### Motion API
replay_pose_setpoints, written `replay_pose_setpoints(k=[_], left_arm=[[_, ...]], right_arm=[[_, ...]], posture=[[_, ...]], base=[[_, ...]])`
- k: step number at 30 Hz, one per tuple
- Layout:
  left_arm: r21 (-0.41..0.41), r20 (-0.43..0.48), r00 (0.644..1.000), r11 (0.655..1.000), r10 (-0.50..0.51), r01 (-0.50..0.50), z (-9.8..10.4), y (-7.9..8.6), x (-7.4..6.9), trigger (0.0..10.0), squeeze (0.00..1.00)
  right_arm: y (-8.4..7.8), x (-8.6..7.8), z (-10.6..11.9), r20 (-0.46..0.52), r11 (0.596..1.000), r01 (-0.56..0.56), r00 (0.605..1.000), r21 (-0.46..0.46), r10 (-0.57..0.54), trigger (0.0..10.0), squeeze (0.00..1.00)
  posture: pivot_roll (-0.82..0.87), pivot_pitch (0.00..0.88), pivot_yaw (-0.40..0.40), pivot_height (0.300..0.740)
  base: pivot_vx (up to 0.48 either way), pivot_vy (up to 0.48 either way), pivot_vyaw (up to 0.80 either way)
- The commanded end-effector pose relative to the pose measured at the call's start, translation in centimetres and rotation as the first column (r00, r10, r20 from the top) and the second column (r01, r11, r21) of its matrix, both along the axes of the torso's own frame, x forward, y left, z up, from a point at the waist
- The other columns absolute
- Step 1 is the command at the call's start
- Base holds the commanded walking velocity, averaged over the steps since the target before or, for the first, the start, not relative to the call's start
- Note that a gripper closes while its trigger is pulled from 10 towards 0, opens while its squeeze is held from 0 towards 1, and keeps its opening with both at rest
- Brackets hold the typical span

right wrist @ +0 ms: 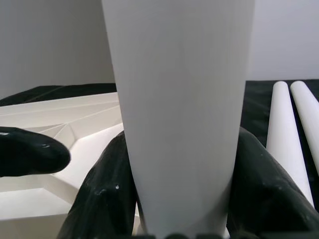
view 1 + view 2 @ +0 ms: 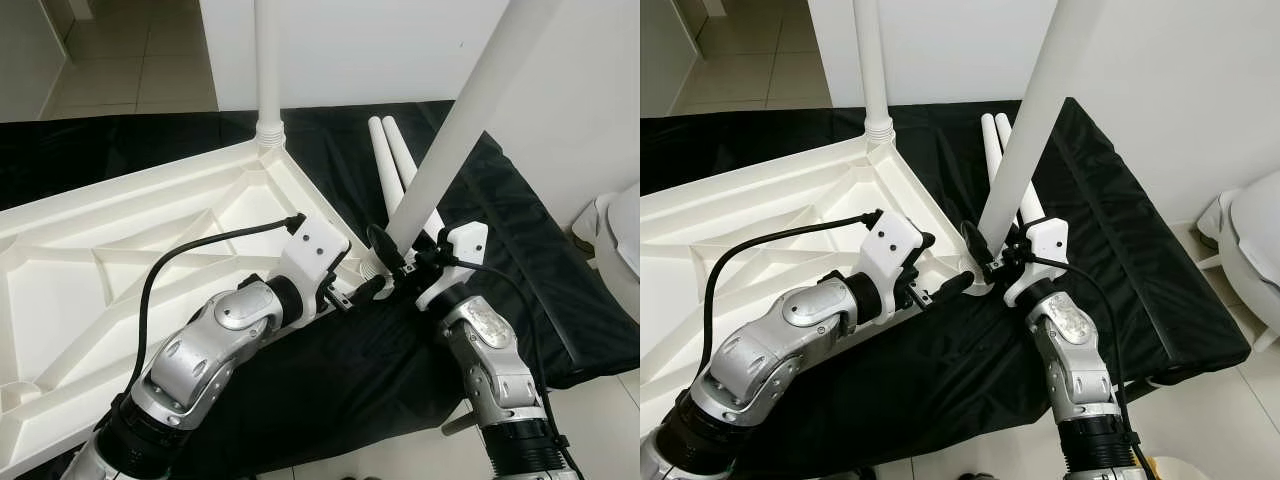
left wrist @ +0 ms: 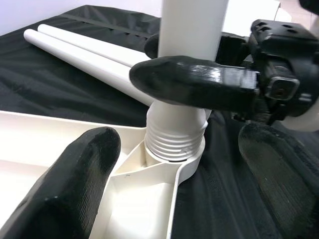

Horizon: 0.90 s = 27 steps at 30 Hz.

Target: Building children table

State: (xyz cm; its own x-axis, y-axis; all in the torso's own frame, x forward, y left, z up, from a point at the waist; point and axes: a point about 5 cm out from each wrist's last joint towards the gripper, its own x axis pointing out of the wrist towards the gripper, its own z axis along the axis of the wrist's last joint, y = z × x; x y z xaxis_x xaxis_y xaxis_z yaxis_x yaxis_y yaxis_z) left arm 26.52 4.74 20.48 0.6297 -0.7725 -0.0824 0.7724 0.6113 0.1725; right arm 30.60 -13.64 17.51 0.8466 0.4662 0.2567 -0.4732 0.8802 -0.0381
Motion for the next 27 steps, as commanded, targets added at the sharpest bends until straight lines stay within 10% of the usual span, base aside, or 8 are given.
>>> replay_pose_setpoints(k=[1, 15, 27], left_arm=[[0.002, -0.013, 0.998, 0.998, -0.066, 0.066, 0.0, -0.2, -0.6, 10.0, 0.0], [-0.008, -0.007, 0.998, 0.998, -0.064, 0.064, 0.2, -0.4, -0.7, 10.0, 0.0], [-0.007, -0.01, 0.998, 0.998, -0.066, 0.066, 0.3, -0.3, -0.8, 10.0, 0.0]], right_arm=[[-0.5, 0.1, -2.2, -0.117, 0.999, 0.044, 0.992, -0.028, -0.047, 10.0, 0.0], [-0.4, 0.8, -3.2, -0.241, 0.997, 0.075, 0.967, -0.018, -0.078, 10.0, 0.0], [0.0, -0.7, -3.3, -0.128, 0.992, 0.025, 0.991, -0.123, -0.041, 10.0, 0.0]], posture=[[0.02, 0.147, -0.017, 0.74], [0.02, 0.14, -0.025, 0.74], [0.01, 0.152, -0.021, 0.74]], base=[[0.0, 0.0, 0.0], [0.0, 0.0, 0.0], [0.0, 0.0, 0.0]])
